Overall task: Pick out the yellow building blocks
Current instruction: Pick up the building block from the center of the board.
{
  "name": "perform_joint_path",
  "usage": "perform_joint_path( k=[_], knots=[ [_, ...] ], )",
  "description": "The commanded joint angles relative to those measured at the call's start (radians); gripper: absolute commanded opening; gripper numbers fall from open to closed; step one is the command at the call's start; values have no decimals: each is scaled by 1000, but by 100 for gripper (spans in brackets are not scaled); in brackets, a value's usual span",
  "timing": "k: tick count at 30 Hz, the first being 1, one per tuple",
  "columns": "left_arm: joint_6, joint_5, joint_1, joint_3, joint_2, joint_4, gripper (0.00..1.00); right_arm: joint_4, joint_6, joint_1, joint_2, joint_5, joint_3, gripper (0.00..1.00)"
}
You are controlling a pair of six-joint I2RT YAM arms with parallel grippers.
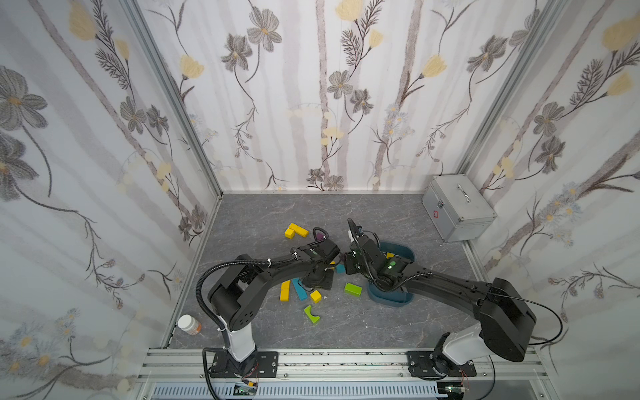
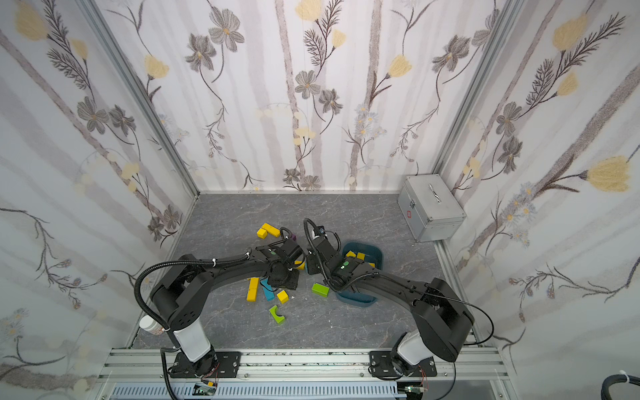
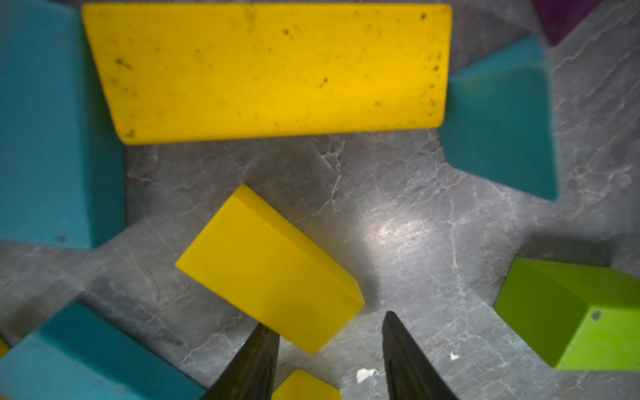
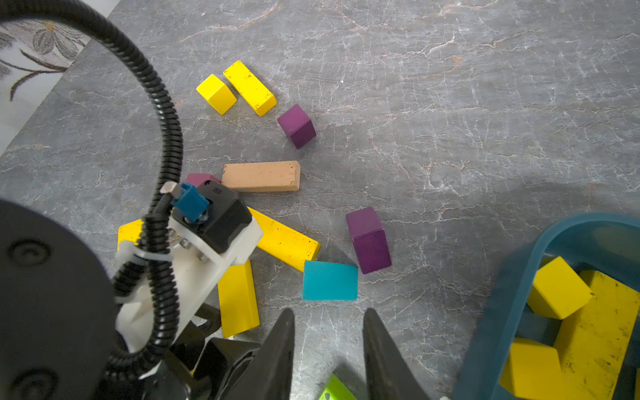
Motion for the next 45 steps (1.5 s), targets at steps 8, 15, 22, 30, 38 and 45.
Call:
perform_joint_path(
  k=[8,15,22,30,38,45],
  knots=[
    [-63,-74,1,8,-5,-14,74,34,-13,1,-34,12,-21,35],
    [-91,-69,0,21,49,27,78,16,-51,2,-46,-34,1,36],
    [-61,-92,-3,23,84,11,70,36,-56,2,-124,-35,-44,36],
    [-10,-168,-8,-18,41,-66,60,90,-3,2,-219,-63,-163,37],
    [-6,-124,-7,-8,41,-61,53,52,-41,2,-189,-49,-130,37],
    [-1,-112,-7,-6,41,-63,48,65,-43,2,-153,-65,-108,37]
  ],
)
